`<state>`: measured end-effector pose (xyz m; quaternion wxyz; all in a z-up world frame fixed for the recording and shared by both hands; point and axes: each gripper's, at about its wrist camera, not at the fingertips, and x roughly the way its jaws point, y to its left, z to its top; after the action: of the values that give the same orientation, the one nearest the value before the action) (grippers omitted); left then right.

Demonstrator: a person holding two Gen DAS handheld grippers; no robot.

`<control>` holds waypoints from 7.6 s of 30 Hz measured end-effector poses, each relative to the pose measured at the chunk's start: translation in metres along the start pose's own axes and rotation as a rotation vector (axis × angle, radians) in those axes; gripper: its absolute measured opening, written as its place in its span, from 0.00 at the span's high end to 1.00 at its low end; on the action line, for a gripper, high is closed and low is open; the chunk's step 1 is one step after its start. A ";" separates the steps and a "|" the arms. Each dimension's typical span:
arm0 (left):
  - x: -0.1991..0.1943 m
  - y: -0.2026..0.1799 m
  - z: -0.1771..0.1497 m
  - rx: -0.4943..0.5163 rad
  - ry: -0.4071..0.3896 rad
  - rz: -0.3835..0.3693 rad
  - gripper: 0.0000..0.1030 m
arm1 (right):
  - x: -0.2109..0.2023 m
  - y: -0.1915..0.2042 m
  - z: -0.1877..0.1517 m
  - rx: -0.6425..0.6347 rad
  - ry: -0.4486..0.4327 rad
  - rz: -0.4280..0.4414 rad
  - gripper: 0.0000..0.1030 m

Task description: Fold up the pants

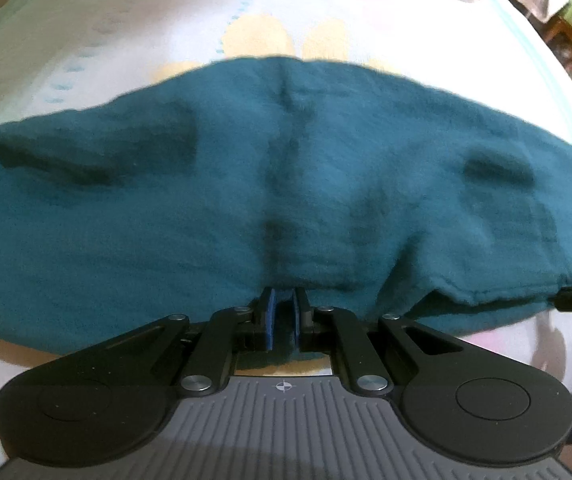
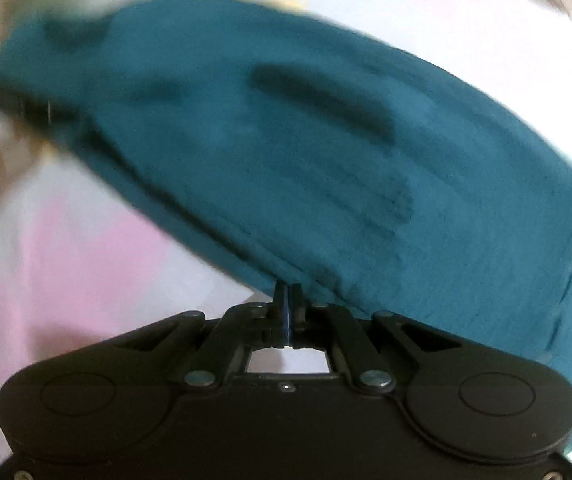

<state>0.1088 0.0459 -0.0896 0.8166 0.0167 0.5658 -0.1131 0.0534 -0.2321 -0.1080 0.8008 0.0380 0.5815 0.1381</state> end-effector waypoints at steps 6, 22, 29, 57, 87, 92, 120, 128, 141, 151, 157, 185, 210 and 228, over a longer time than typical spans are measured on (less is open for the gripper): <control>-0.018 -0.020 0.004 0.025 -0.069 -0.038 0.90 | 0.003 -0.041 -0.013 0.526 -0.037 0.277 0.47; 0.011 -0.007 -0.010 0.033 0.003 -0.016 0.90 | 0.028 -0.038 -0.019 0.754 -0.115 0.262 0.48; 0.012 -0.008 -0.010 0.053 -0.001 -0.004 0.90 | 0.029 -0.035 -0.022 0.767 -0.071 0.264 0.48; -0.018 -0.031 0.002 0.058 -0.082 0.009 0.90 | 0.006 -0.032 -0.010 0.603 -0.050 0.131 0.60; 0.028 -0.099 -0.017 0.275 0.017 -0.028 0.90 | -0.081 -0.191 -0.033 0.503 -0.100 -0.272 0.59; 0.029 -0.097 -0.015 0.251 0.025 -0.038 0.90 | -0.102 -0.224 -0.064 0.591 -0.074 -0.348 0.50; 0.028 -0.087 -0.013 0.228 0.020 -0.046 0.90 | -0.086 -0.232 -0.074 0.428 -0.039 -0.495 0.96; 0.011 -0.076 -0.013 0.128 -0.010 -0.047 0.90 | -0.111 -0.222 -0.074 0.536 -0.170 -0.373 0.59; -0.011 -0.036 -0.023 0.112 -0.070 0.025 0.90 | -0.086 -0.159 -0.033 0.488 -0.187 -0.224 0.57; -0.031 0.100 0.016 -0.124 -0.136 0.267 0.90 | -0.064 -0.082 0.016 0.336 -0.218 -0.176 0.56; -0.015 0.146 0.048 -0.158 -0.140 0.333 0.90 | -0.038 -0.030 0.046 0.218 -0.205 -0.121 0.56; -0.094 0.239 -0.008 -0.166 -0.080 0.309 0.90 | 0.076 0.328 0.042 -0.763 -0.331 0.076 0.46; -0.042 0.215 -0.055 -0.598 -0.121 -0.054 0.90 | 0.081 0.274 0.143 -0.492 -0.233 0.216 0.89; -0.038 0.196 -0.057 -0.678 -0.199 0.030 0.27 | 0.078 0.268 0.143 -0.463 -0.241 0.245 0.89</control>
<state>0.0840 0.2516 -0.0949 0.8284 -0.2582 0.4885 0.0919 0.1624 0.0598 -0.0744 0.8288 -0.0597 0.4265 0.3572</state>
